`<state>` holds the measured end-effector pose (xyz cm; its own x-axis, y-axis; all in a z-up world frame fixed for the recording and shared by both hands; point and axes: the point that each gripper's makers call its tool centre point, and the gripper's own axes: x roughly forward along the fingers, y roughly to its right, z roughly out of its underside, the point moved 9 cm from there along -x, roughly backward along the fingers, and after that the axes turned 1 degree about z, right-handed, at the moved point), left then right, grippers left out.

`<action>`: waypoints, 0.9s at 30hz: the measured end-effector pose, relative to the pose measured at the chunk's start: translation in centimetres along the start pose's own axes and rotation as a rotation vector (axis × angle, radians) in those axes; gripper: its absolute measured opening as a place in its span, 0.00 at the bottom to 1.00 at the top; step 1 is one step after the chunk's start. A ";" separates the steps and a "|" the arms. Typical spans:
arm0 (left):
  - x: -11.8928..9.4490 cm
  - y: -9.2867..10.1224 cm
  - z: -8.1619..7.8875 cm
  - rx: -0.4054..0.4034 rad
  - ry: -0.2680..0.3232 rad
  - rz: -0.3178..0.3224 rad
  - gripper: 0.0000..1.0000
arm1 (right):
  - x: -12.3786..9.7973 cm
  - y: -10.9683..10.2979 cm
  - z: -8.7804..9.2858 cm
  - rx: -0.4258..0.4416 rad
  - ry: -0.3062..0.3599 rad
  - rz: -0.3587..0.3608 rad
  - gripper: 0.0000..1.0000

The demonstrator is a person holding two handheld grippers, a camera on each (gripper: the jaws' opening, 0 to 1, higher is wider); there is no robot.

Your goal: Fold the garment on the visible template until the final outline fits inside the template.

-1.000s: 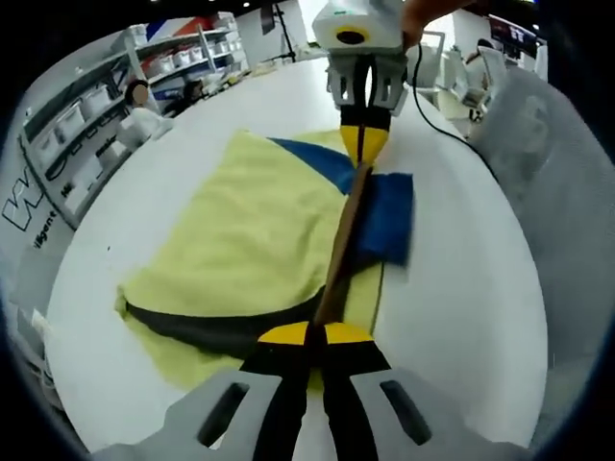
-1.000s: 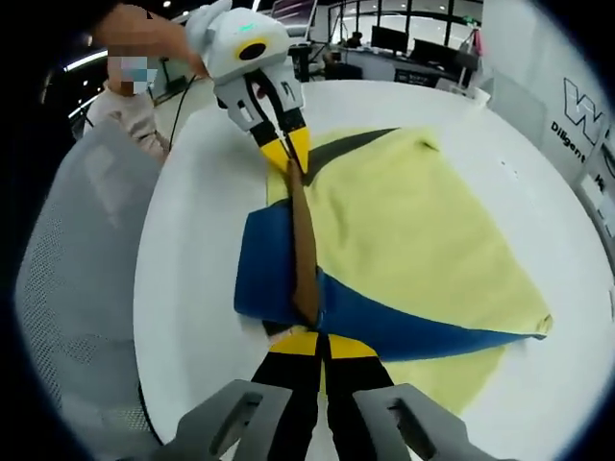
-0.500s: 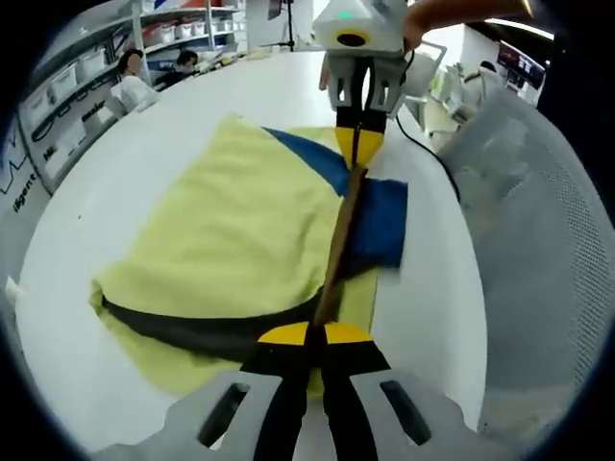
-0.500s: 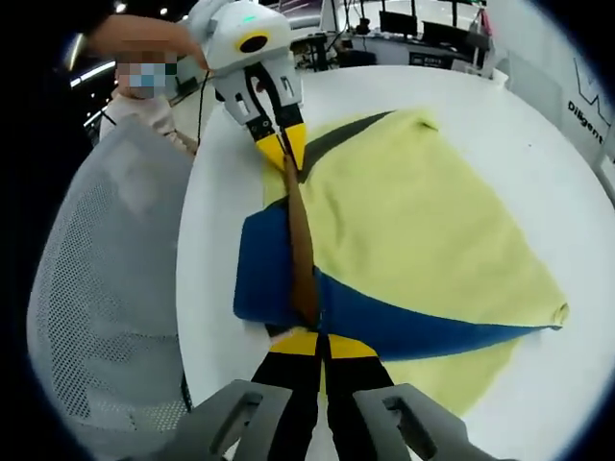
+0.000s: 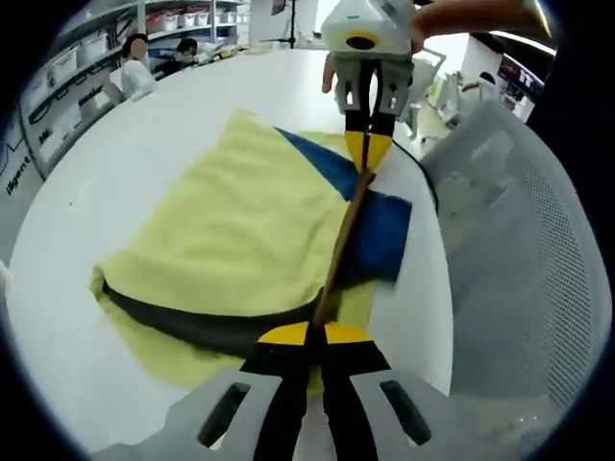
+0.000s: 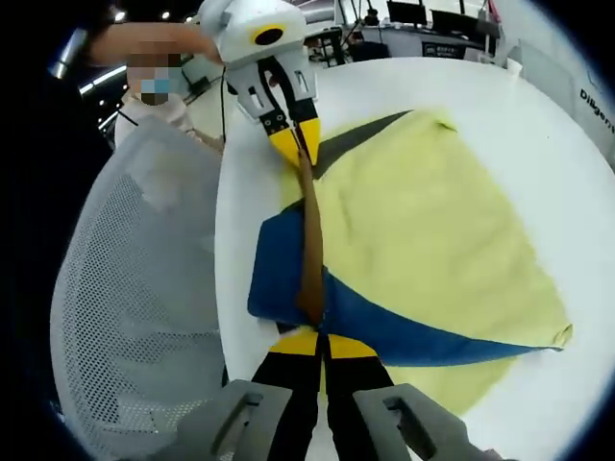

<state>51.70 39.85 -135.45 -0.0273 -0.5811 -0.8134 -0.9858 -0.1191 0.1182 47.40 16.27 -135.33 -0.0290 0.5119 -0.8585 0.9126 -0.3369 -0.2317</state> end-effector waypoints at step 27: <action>-1.7 0.2 -1.0 -0.099 -0.011 0.086 0.09 | -1.6 -0.1 -1.0 0.007 -0.010 -0.025 0.00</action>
<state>51.71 40.00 -133.43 -0.1134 -0.5835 -0.8042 -0.9587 -0.1482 0.2428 47.75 16.24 -133.49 -0.0560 0.5126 -0.8568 0.9087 -0.3294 -0.2565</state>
